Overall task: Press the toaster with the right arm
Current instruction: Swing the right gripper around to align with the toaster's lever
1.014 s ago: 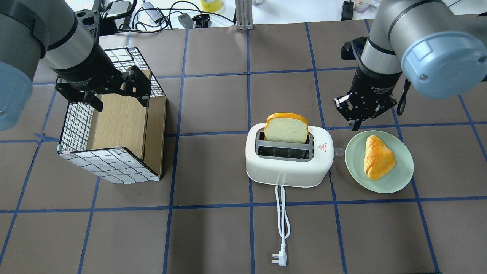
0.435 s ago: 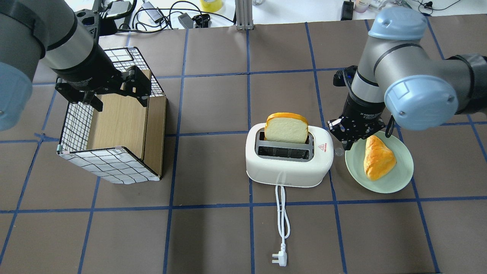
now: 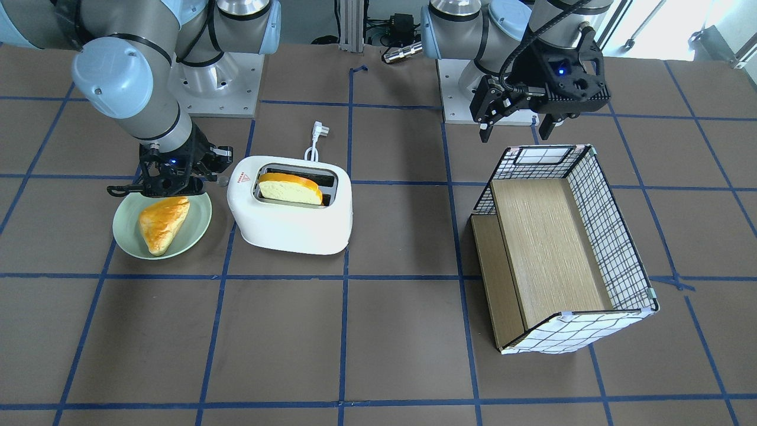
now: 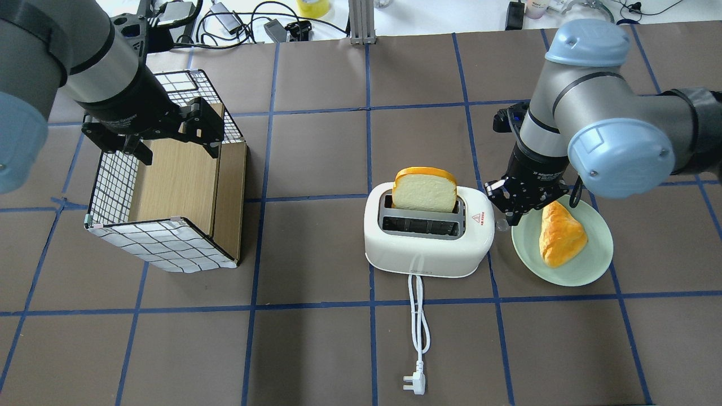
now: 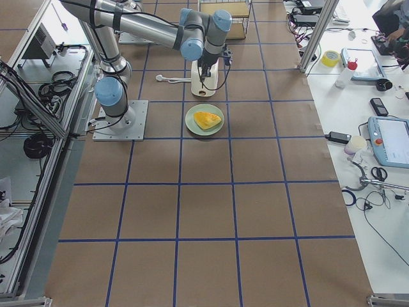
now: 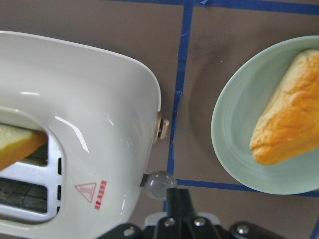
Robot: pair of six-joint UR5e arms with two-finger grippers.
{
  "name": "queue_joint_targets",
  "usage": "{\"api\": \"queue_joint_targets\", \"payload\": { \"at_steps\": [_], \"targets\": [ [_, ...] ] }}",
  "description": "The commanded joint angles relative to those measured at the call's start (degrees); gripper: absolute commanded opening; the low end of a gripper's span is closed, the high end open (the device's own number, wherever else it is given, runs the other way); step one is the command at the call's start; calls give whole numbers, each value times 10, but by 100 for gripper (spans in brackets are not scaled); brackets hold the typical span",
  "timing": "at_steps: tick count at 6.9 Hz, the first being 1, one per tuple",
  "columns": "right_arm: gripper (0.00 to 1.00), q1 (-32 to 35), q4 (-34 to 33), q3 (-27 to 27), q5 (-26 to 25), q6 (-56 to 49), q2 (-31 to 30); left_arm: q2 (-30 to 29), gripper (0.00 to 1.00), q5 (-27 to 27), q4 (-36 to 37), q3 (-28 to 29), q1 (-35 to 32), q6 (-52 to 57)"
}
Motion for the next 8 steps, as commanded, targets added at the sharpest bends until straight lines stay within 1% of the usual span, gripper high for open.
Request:
{"api": "queue_joint_targets", "payload": {
  "at_steps": [1, 3, 4, 5, 6, 7, 8],
  "targets": [
    [0, -35, 5, 0, 104, -27, -3, 0, 100, 0, 0, 0, 0, 0],
    [0, -59, 17, 0, 120, -71, -3, 0, 100, 0, 0, 0, 0, 0],
    [0, -87, 37, 0, 158, -139, -7, 0, 100, 0, 0, 0, 0, 0],
    [0, -121, 60, 0, 186, -171, -9, 0, 100, 0, 0, 1, 0, 0],
    [0, -127, 85, 0, 214, -175, -11, 0, 100, 1, 0, 0, 0, 0],
    [0, -134, 95, 1, 220, -189, -11, 0, 100, 0, 0, 0, 0, 0],
    [0, -155, 118, 7, 224, -226, -11, 0, 100, 0, 0, 0, 0, 0]
  ]
}}
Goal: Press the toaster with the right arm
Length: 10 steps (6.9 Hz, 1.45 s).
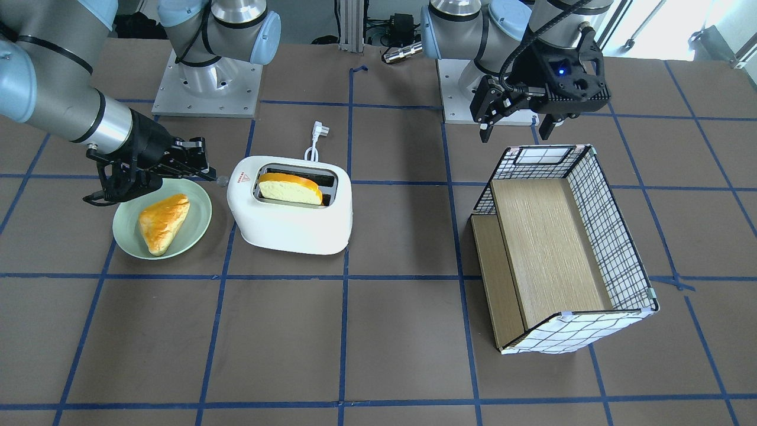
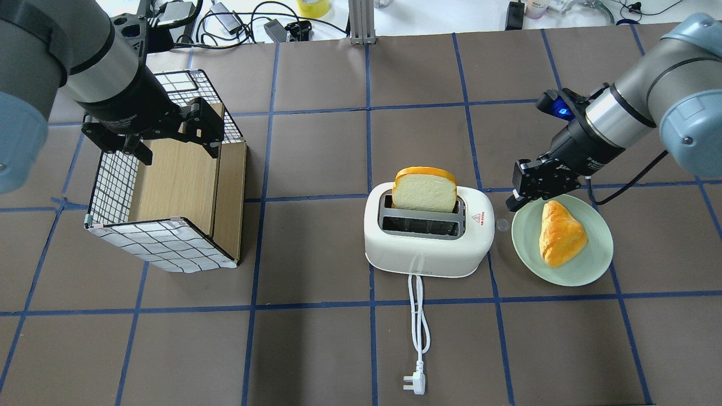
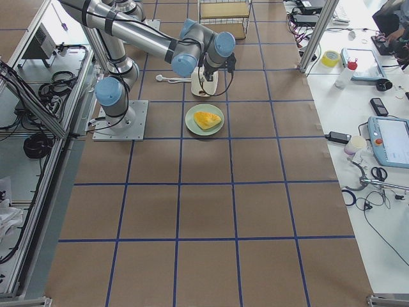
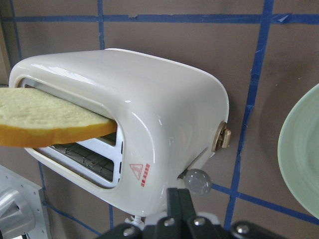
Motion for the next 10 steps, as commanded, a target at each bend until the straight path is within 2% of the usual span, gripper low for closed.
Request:
{"api": "queue_joint_targets", "payload": {
  "at_steps": [1, 2, 3, 4, 10],
  "targets": [
    [0, -41, 34, 11, 19, -66, 0, 0, 100, 0, 0, 1, 0, 0],
    [0, -55, 34, 24, 32, -87, 1, 0, 100, 0, 0, 0, 0, 0],
    [0, -63, 34, 45, 70, -99, 0, 0, 100, 1, 0, 0, 0, 0],
    [0, -64, 32, 49, 80, -103, 1, 0, 100, 0, 0, 1, 0, 0],
    [0, -78, 26, 74, 100, -169, 9, 0, 100, 0, 0, 0, 0, 0]
  ]
}}
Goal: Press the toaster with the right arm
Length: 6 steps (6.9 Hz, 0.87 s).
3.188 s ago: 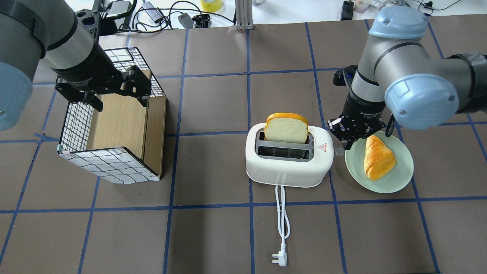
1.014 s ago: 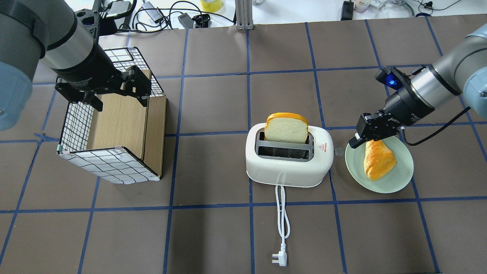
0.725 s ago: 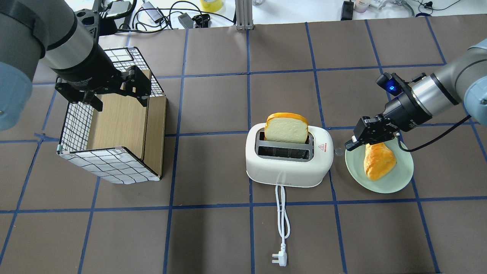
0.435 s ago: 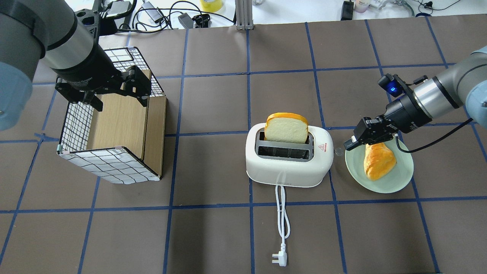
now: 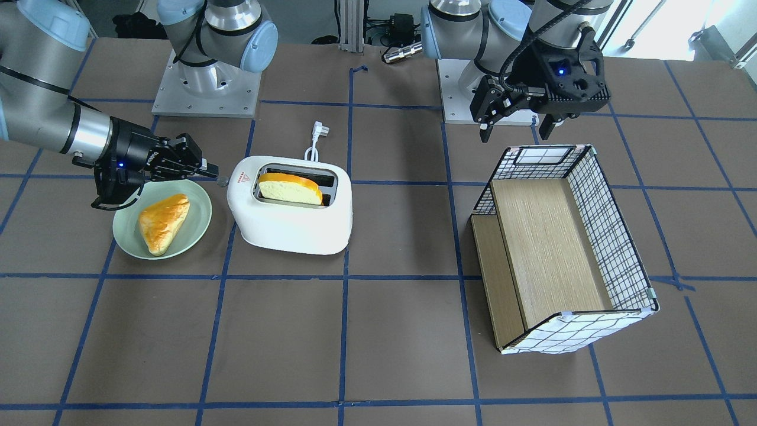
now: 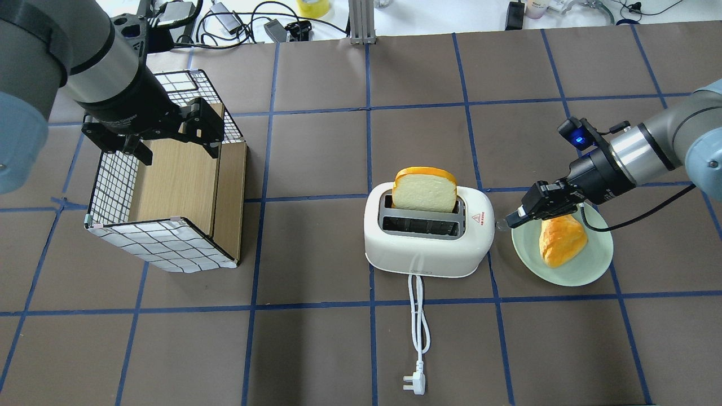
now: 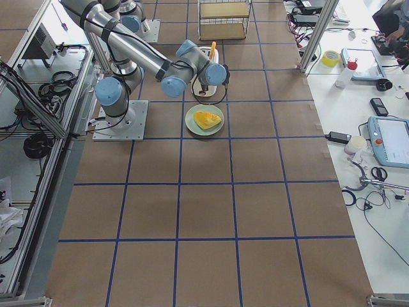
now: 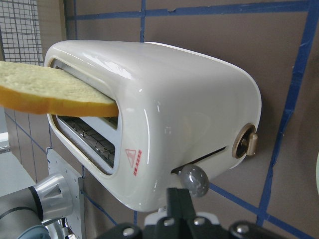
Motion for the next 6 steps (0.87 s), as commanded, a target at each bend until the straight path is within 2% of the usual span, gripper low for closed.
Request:
{"api": "queue_joint_targets", "payload": {
  "at_steps": [1, 6],
  "targets": [
    [0, 0, -1, 4, 1, -6, 1, 0, 100, 0, 0, 0, 0, 0],
    [0, 0, -17, 8, 9, -26, 25, 0, 100, 0, 0, 0, 0, 0]
  ]
}}
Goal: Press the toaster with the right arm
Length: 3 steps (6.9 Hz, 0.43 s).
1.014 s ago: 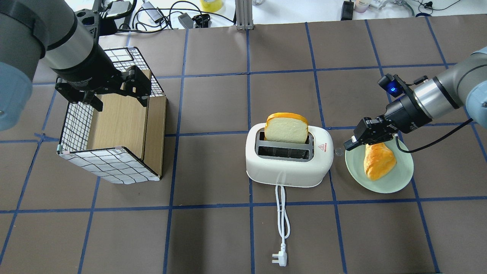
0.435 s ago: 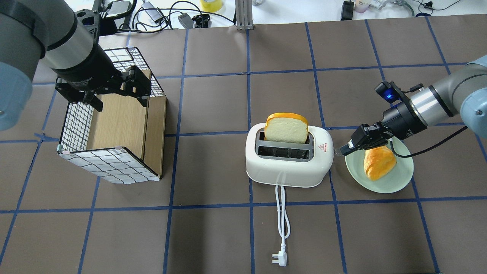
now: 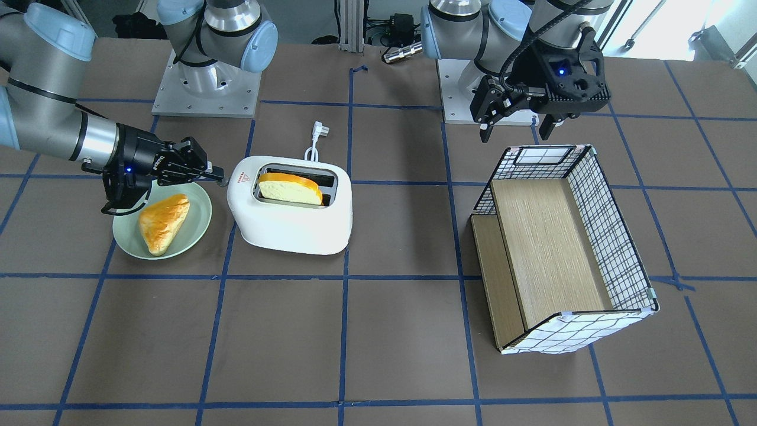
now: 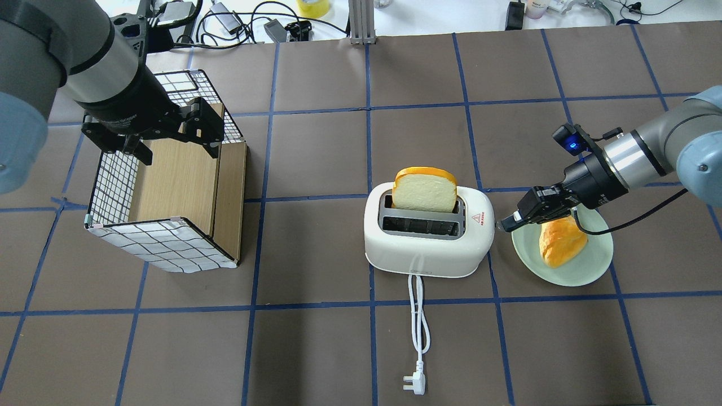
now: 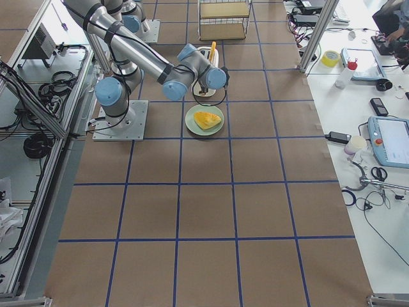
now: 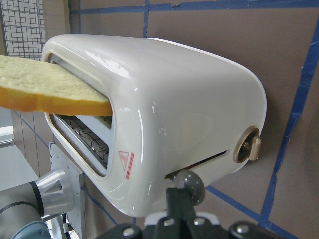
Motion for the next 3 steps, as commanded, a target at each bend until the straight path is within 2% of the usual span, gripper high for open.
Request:
{"api": "queue_joint_targets", "payload": {
  "at_steps": [1, 3],
  "targets": [
    [0, 0, -14, 1, -1, -26, 19, 0, 100, 0, 0, 0, 0, 0],
    [0, -1, -29, 10, -1, -27, 31, 0, 100, 0, 0, 0, 0, 0]
  ]
}}
